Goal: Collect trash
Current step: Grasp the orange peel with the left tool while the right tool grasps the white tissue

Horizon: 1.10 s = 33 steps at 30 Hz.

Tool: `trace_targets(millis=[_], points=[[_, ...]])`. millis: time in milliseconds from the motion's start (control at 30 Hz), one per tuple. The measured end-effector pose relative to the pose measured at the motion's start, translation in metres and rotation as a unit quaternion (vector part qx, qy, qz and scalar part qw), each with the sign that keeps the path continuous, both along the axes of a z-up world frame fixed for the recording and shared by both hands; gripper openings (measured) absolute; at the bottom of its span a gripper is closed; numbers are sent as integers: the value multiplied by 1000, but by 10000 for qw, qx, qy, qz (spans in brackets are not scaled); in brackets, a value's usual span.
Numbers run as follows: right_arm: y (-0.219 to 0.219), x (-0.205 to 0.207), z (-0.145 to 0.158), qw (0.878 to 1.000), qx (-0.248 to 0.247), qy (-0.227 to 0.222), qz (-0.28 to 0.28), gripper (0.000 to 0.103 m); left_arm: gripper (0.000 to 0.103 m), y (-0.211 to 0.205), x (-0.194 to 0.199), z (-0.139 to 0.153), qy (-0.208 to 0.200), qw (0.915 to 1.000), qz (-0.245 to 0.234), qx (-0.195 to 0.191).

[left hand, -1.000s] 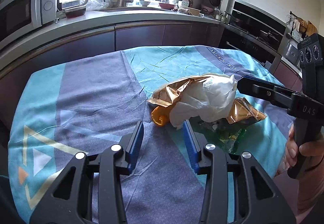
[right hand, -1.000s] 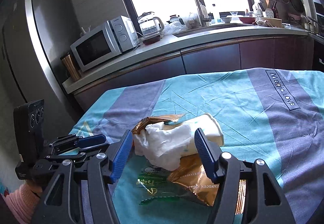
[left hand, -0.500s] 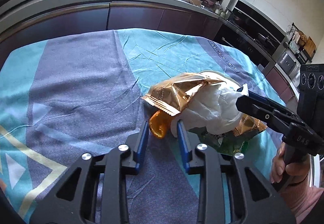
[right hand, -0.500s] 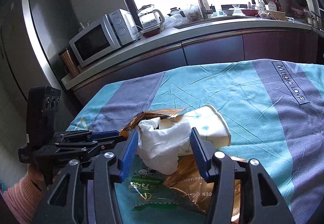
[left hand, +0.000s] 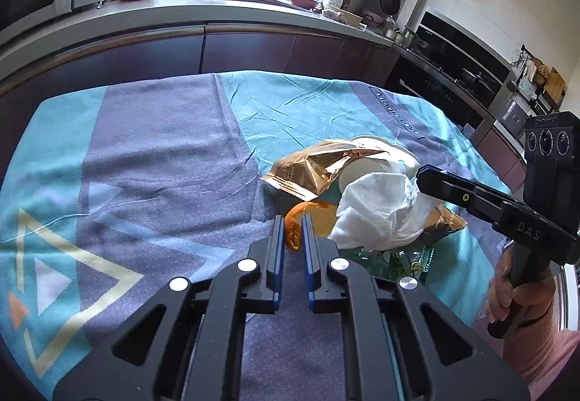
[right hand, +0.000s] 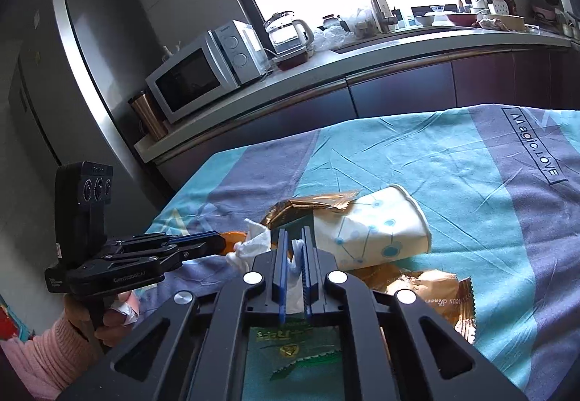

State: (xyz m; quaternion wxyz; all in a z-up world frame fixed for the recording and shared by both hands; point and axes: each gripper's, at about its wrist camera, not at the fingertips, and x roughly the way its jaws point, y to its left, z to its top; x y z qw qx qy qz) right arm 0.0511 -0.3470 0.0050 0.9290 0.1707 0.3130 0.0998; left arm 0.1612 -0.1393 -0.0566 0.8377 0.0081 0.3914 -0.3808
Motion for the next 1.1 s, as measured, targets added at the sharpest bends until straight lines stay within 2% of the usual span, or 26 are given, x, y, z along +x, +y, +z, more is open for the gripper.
trace_targets(millis=[300, 400, 500, 533, 567, 633, 733, 767, 800, 933, 967, 1000, 1067, 1100], points=[[16, -4, 13, 9980, 422, -175, 442, 5, 9, 52, -25, 20, -284, 9987, 392, -164], [24, -4, 13, 9979, 369, -140, 516, 5, 9, 72, -32, 24, -352, 9978, 530, -177], [25, -6, 8, 9987, 261, -32, 431, 11, 9, 88, -38, 21, -312, 9974, 617, -195], [23, -7, 6, 9991, 220, -1, 369, 18, 9, 94, -38, 19, -286, 9974, 632, -197], [22, -9, 3, 9994, 170, 51, 297, 31, 9, 98, -40, 17, -257, 9974, 645, -194], [20, -10, -2, 9996, 62, 170, 209, 48, 10, 104, -42, 12, -203, 9976, 632, -182], [21, -11, -10, 9991, -151, 352, 162, 52, 13, 111, -42, 5, -116, 9976, 661, -194], [22, -10, -13, 9987, -187, 432, 181, 52, 22, 113, -42, 3, -89, 9975, 672, -184], [23, -9, -16, 9984, -233, 477, 185, 52, 30, 114, -42, 1, -38, 9975, 691, -173], [31, -8, -22, 9976, -352, 536, 261, 49, 35, 113, -45, -6, -58, 9977, 672, -15], [32, -8, -22, 9974, -356, 539, 303, 41, 38, 112, -46, -7, -42, 9978, 660, 23], [34, -8, -22, 9973, -364, 544, 336, 36, 38, 111, -46, -10, -24, 9978, 667, 61], [38, -8, -22, 9968, -424, 539, 399, 19, 38, 111, -46, -14, 33, 9977, 662, 109], [39, -9, -21, 9968, -449, 523, 412, 15, 38, 111, -45, -17, 76, 9977, 665, 118]])
